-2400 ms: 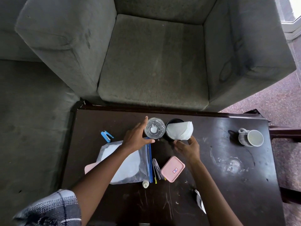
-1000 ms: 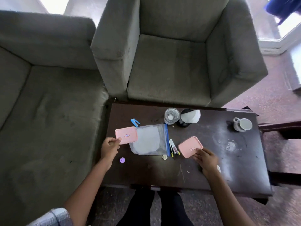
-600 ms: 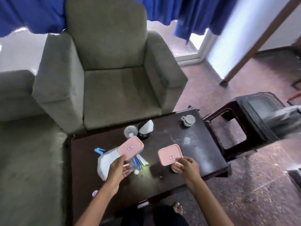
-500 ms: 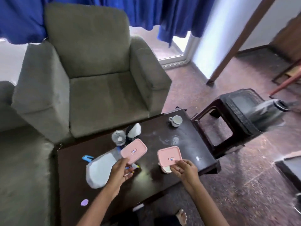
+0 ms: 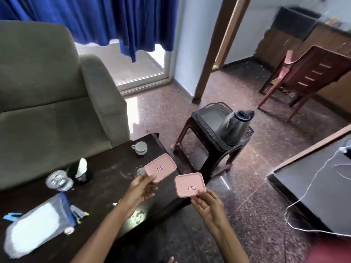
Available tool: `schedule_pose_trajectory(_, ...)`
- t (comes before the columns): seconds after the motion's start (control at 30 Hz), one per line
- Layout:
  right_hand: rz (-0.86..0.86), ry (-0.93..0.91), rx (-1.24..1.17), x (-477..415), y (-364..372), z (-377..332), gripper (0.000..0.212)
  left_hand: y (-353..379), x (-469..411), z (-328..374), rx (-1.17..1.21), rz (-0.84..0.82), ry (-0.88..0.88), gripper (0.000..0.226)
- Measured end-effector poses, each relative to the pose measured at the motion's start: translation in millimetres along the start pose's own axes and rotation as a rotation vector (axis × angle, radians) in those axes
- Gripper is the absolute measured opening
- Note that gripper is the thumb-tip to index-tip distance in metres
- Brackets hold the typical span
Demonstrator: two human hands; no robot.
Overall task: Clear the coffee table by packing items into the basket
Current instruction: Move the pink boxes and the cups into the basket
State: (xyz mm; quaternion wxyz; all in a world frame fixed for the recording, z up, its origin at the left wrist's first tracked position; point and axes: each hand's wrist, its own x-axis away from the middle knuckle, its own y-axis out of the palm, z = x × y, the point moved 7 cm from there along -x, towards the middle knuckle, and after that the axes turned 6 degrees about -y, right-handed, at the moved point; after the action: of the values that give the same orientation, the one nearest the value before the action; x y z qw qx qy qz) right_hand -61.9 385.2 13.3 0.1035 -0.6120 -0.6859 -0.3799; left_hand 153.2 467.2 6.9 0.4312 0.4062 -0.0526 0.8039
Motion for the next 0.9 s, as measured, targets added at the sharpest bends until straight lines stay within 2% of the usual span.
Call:
schedule_pose_trajectory(0.2, 0.009, -0.028, -0.027, -34, -32, -60, 0.008, 74, -25, 15, -0.06, -0.063, 0.019, 0.007)
schedule_pose_trajectory(0.47, 0.069, -0.022, -0.066, -124, -32, -131, 0.007, 150, -105, 49, 0.024, -0.042, 0.026, 0.005)
schedule_pose_trajectory(0.7, 0.063, -0.06, -0.035, -206, -2, -219, 0.009, 199, -170, 100, 0.022, -0.039, 0.036, 0.014)
schedule_pose_trajectory(0.9, 0.019, -0.056, 0.036, -297, 40, -286, 0.009, 225, -219, 136, 0.053, 0.025, 0.057, 0.009)
